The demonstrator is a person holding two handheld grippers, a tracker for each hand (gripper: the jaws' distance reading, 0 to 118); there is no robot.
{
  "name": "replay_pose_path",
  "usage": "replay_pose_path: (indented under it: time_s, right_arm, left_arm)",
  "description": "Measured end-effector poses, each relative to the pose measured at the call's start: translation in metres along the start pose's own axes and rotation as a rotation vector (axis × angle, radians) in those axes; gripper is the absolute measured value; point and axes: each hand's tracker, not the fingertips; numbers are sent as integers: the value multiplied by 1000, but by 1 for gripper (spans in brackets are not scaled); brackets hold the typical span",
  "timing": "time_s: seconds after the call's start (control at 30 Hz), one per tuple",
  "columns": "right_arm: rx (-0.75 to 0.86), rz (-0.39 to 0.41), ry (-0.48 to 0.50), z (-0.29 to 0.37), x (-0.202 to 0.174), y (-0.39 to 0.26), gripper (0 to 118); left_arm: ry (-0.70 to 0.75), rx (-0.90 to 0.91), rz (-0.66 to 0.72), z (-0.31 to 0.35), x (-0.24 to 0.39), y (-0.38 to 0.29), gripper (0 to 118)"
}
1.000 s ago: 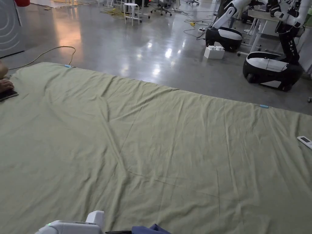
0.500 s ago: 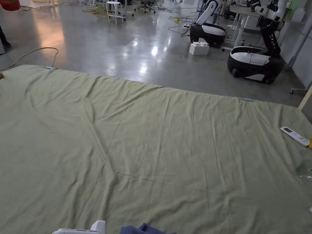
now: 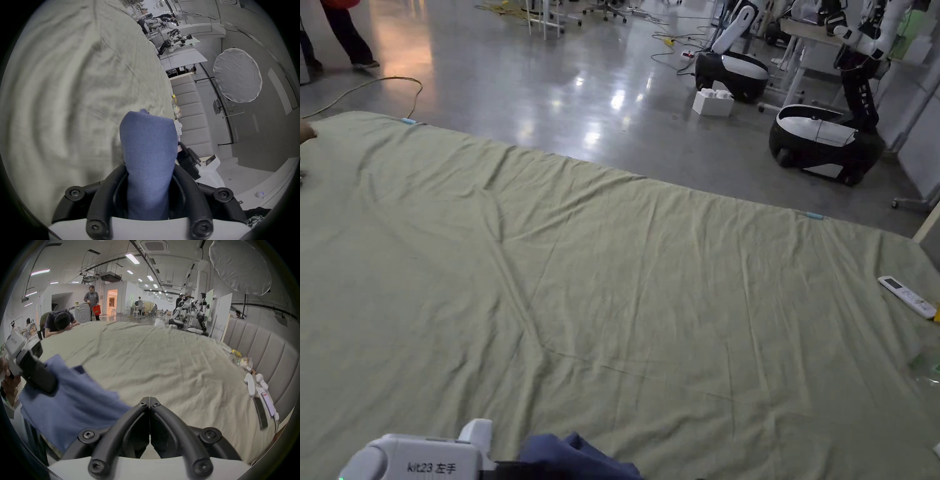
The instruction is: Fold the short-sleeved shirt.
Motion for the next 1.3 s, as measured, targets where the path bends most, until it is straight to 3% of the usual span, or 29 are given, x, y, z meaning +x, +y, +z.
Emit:
replay_pose_path:
  time_s: [0.23,0.4,0.6,0.8,0.87,1.17,1.23,1.3]
  right_arm:
    - [155,-21,-61,3,32,80,1]
    - [245,-50,-94,10,52,118,1]
    - [292,-100,-143,13,74,135,1]
    - [290,-112,-161,15,85,135,1]
    - [288,-109,-163,17,87,133,1]
    - [302,-111,-185,22,94,138,1]
    - [309,-114,-189,21,95,141,1]
    - [310,-111,-191,20,95,142,1]
  left_arm:
    - [67,52,-18,108,-11,43,27]
    - [203,119,-38,194,-21,75,27]
    - [395,128,-88,273,-16,114,27]
    - [497,189,-58,320,-5,136,27]
    - [554,169,-39,355,-62,170,27]
    - [810,112,10,346,-88,169,29]
    - [894,104,11,340,-91,164,35]
    - [891,77,20,333,-94,161,49]
